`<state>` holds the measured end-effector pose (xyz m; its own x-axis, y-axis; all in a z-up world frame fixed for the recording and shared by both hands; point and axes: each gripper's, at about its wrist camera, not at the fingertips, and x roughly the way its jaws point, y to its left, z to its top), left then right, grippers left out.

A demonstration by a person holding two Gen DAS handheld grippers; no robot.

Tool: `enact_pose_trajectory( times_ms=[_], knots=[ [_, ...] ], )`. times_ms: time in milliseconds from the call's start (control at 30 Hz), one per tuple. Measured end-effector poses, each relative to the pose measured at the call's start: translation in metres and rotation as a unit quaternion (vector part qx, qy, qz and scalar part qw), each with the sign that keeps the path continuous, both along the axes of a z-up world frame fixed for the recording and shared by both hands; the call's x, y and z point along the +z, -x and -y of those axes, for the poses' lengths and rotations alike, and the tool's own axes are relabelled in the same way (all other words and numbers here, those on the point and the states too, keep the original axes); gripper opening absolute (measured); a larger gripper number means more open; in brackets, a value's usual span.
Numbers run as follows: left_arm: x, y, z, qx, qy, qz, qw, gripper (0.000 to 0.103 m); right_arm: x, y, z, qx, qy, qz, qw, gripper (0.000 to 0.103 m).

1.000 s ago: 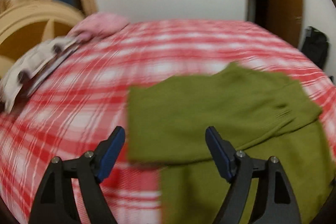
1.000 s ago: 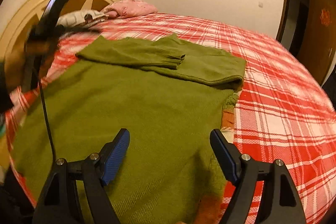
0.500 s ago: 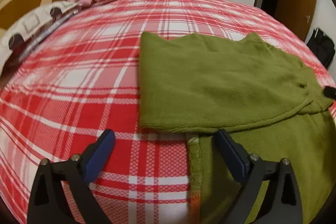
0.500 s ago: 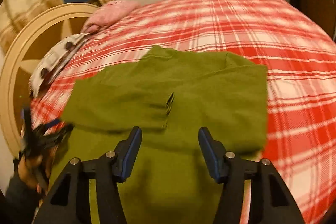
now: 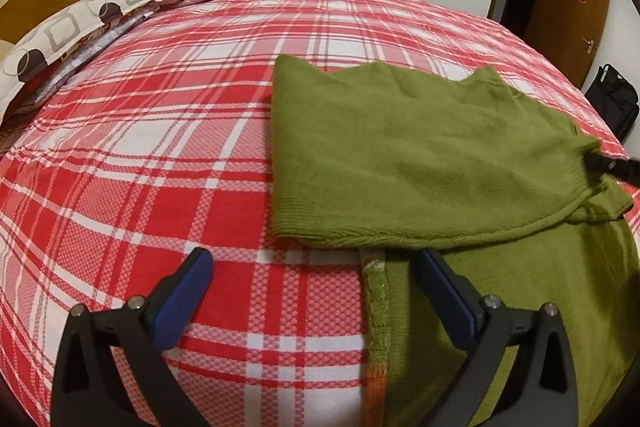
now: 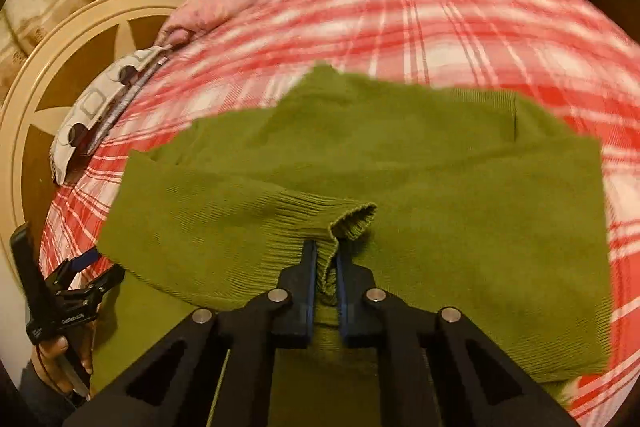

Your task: Fold small clothes

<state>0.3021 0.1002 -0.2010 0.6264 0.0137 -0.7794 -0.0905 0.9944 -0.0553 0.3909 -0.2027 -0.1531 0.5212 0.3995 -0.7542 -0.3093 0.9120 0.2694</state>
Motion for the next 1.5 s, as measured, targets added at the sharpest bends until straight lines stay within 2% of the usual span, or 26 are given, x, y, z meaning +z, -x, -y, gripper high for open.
enact_pose_trajectory(
  times_ms=[167,300,533,567,700,733,767,800,833,867,933,1033,1100,1167,1233,1267,1333,1433,1500],
  knots=[
    [0.0,0.0,0.0,0.001,-0.003,0.0,1.0,0.103,0.038,0.016,0.016,-0.012,0.003,0.058,0.998,0.007],
    [-0.001,0.0,0.0,0.001,-0.004,0.0,1.0,0.103,0.048,0.016,0.036,-0.042,0.022,0.071,0.996,0.007],
    [-0.002,-0.001,0.0,0.003,-0.008,-0.002,1.0,0.103,0.025,0.002,0.073,-0.085,0.028,0.038,0.995,0.007],
    [-0.002,-0.001,0.001,0.003,-0.008,-0.002,1.0,0.103,0.021,0.001,0.075,-0.092,0.042,0.037,0.994,0.007],
    [0.001,0.002,-0.003,0.01,0.001,0.003,0.9999,0.103,-0.004,-0.014,0.083,-0.092,0.054,-0.019,0.994,0.009],
    [0.005,0.004,-0.006,0.014,0.007,0.01,0.9998,0.103,-0.005,-0.013,0.085,-0.094,0.056,-0.019,0.994,0.011],
    [0.008,0.007,-0.009,0.023,0.013,0.019,0.9995,0.103,-0.004,-0.011,0.086,-0.094,0.06,-0.017,0.994,0.022],
    [0.013,0.009,-0.011,0.034,0.017,0.028,0.9989,0.103,-0.001,-0.006,0.089,-0.093,0.058,-0.012,0.994,0.043],
    [0.019,0.011,-0.013,0.038,0.023,0.04,0.9982,0.103,0.002,-0.002,0.09,-0.091,0.052,-0.006,0.994,0.054],
    [0.029,0.011,-0.012,0.038,0.027,0.056,0.9974,0.103,0.007,0.004,0.092,-0.088,0.054,0.005,0.995,0.059],
    [0.044,0.008,-0.006,0.039,0.017,0.084,0.9956,0.103,0.016,0.012,0.09,-0.084,0.07,0.028,0.994,0.059],
    [0.059,-0.011,0.017,0.016,-0.015,0.098,0.995,0.103,0.028,0.017,0.081,-0.055,0.047,0.041,0.997,0.059],
    [0.056,-0.028,0.032,0.006,-0.044,0.087,0.9952,0.103,0.03,0.013,0.073,-0.04,0.028,0.037,0.998,0.059],
    [0.041,-0.047,0.041,0.018,-0.102,0.055,0.9931,0.103,0.021,0.008,0.064,-0.02,-0.001,0.016,1.0,0.059],
    [0.025,-0.058,0.037,0.034,-0.146,0.024,0.9884,0.103,0.008,0.004,0.058,-0.024,0.021,0.007,0.999,0.059],
    [0.016,-0.059,0.03,0.04,-0.151,0.006,0.9878,0.103,0.001,0.003,0.058,-0.032,0.033,0.003,0.999,0.059],
    [0.008,-0.054,0.014,0.036,-0.121,0.0,0.992,0.103,-0.014,0.005,0.059,-0.029,0.03,-0.017,0.999,0.059],
    [0.005,-0.051,-0.002,0.036,-0.081,-0.008,0.996,0.103,-0.016,0.017,0.055,-0.015,0.055,-0.001,0.998,0.059],
    [0.004,-0.049,-0.001,0.035,-0.072,-0.007,0.9968,0.103,-0.018,0.023,0.056,-0.014,0.058,-0.001,0.998,0.059]
  ],
)
